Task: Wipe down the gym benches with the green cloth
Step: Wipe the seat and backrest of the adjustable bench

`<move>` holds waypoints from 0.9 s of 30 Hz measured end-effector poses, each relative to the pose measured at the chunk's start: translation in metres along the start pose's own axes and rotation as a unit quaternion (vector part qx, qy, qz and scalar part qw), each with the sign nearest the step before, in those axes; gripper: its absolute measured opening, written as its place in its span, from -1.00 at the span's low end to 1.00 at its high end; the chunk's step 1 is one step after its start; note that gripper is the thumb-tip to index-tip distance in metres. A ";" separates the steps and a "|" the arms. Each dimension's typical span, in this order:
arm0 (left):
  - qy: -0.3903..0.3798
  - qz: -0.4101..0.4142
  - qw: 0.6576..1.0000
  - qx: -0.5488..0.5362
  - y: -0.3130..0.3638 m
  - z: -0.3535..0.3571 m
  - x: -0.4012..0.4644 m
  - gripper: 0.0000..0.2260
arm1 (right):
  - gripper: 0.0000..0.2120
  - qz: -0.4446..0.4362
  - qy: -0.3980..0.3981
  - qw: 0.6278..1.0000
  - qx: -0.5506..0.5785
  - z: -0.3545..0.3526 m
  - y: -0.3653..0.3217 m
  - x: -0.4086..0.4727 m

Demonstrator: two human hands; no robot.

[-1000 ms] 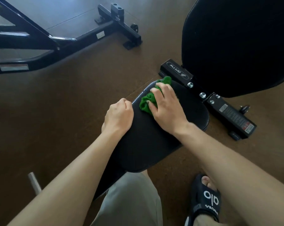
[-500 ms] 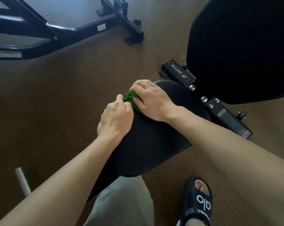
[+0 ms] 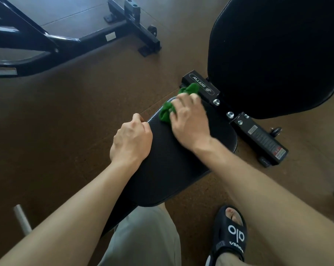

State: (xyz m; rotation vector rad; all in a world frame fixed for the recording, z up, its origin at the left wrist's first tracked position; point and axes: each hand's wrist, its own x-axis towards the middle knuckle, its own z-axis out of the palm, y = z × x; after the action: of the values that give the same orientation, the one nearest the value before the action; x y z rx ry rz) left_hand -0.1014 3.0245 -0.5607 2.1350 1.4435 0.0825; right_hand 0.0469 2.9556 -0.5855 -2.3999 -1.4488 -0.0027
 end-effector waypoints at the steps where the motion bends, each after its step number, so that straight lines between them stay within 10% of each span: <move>1: -0.002 0.000 1.000 -0.002 0.000 0.000 0.000 -0.75 | -0.64 -0.038 -0.008 0.999 0.008 0.000 -0.012 -0.017; 6: 0.002 0.008 1.000 0.006 0.002 -0.001 -0.002 -0.74 | -0.61 -0.160 -0.037 0.986 0.029 -0.005 0.000 -0.038; 17: 0.008 0.015 1.000 0.013 0.002 0.000 -0.004 -0.71 | -0.69 0.167 0.092 0.982 0.015 -0.016 0.013 -0.101; 24: 0.009 0.017 1.000 0.014 0.000 0.000 -0.005 -0.71 | -0.68 0.061 0.072 0.994 0.057 -0.010 -0.018 -0.155; 27: 0.012 0.023 1.000 0.011 -0.001 0.001 -0.005 -0.71 | -0.68 0.183 0.106 0.975 0.063 -0.016 0.052 -0.112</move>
State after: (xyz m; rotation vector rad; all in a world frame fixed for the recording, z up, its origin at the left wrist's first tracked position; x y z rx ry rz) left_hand -0.1040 3.0200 -0.5612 2.1913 1.4152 0.1094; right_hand 0.0407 2.8329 -0.6050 -2.4382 -0.8752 -0.0753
